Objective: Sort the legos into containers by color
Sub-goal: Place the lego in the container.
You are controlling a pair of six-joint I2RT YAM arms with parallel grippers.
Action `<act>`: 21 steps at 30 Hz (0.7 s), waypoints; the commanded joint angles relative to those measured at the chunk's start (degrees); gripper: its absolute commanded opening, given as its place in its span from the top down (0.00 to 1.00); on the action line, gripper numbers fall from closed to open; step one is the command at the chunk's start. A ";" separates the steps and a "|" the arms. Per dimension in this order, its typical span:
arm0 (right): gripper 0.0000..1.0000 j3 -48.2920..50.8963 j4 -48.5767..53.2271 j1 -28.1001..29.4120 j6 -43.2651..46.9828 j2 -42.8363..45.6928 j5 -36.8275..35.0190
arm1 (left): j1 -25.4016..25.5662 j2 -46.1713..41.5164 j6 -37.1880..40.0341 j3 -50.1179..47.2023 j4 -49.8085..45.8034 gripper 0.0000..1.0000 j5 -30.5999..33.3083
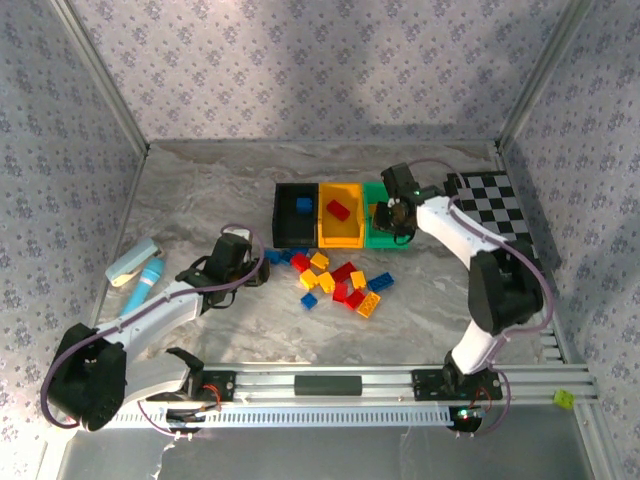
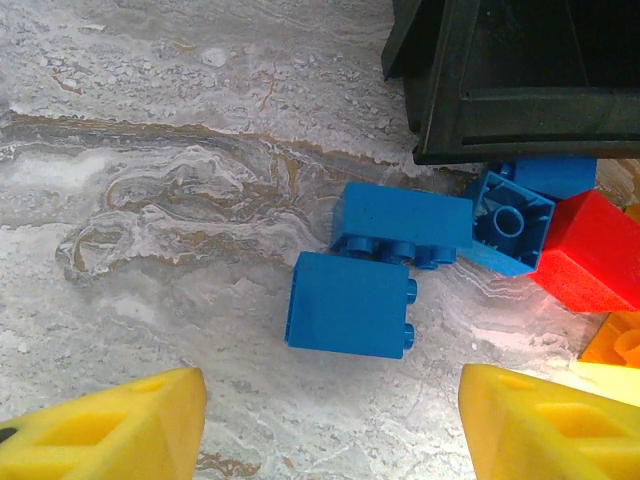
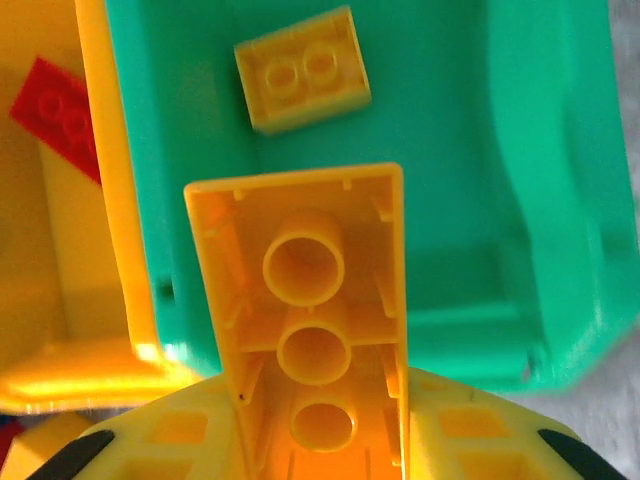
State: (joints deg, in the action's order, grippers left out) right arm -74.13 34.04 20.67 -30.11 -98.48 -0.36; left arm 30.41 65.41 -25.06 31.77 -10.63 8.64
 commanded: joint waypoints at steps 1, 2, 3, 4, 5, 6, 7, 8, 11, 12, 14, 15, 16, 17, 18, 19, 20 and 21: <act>0.62 -4.89 0.67 -0.95 3.29 -3.44 1.82 | -0.19 0.14 0.27 0.58 0.35 0.33 1.36; 0.52 -5.97 1.03 -1.03 3.46 -4.27 2.01 | -0.18 0.16 0.30 0.53 0.44 0.33 1.37; 0.42 -6.45 1.35 -0.96 3.65 -4.53 2.16 | -0.19 0.24 0.35 0.57 0.57 0.33 1.37; 0.37 -6.30 1.33 -0.75 3.74 -4.33 1.95 | -0.20 0.33 0.36 0.65 0.61 0.33 1.16; 0.36 -5.64 1.21 -0.45 3.74 -3.67 1.40 | -0.22 0.42 0.44 0.66 0.62 0.33 0.92; 0.36 -4.82 1.27 0.07 3.81 -2.82 0.96 | -0.19 0.51 0.45 0.66 0.64 0.33 0.72; 0.36 -4.04 1.56 0.57 3.74 -2.07 0.74 | -0.18 0.49 0.45 0.66 0.57 0.33 0.62; 0.35 -3.03 1.94 1.21 3.83 -0.85 0.39 | -0.21 0.55 0.58 0.71 0.75 0.33 0.49; 0.35 2.43 2.54 4.18 3.46 4.05 -1.27 | -0.19 1.10 0.80 0.99 1.05 0.33 -0.63; 0.35 4.37 2.88 5.21 2.98 5.97 -1.70 | -0.18 1.29 0.82 0.93 1.21 0.33 -1.16; 0.36 9.36 3.83 7.52 1.57 9.59 -2.45 | -0.21 1.67 0.94 0.92 1.77 0.33 -2.18; 0.36 11.60 4.08 8.71 0.61 11.54 -2.69 | -0.13 1.94 1.06 0.92 2.16 0.33 -3.10; 0.36 13.41 4.39 9.64 -0.22 13.00 -2.70 | -0.14 2.15 1.20 1.06 2.55 0.33 -3.98; 0.36 15.54 4.73 10.68 -1.43 14.59 -3.02 | -0.12 2.38 1.24 1.01 2.99 0.33 -5.05; 0.36 17.58 4.80 11.52 -2.53 15.96 -2.75 | -0.04 2.69 1.33 1.03 3.56 0.33 -6.27; 0.36 19.03 4.81 12.14 -3.37 16.87 -1.95 | -0.02 3.00 1.42 0.93 3.94 0.33 -7.06; 0.36 20.52 4.81 12.96 -4.25 17.85 -1.13 | 0.00 3.34 1.47 0.93 4.40 0.33 -7.91; 0.36 21.78 4.96 14.14 -4.85 18.60 -0.92 | 0.08 3.68 1.57 1.00 4.91 0.33 -8.96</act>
State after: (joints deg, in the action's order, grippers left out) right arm -55.55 36.51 33.23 -31.27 -81.71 -1.48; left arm 30.37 68.29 -24.51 31.77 -8.54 3.75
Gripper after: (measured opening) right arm 0.639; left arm 0.673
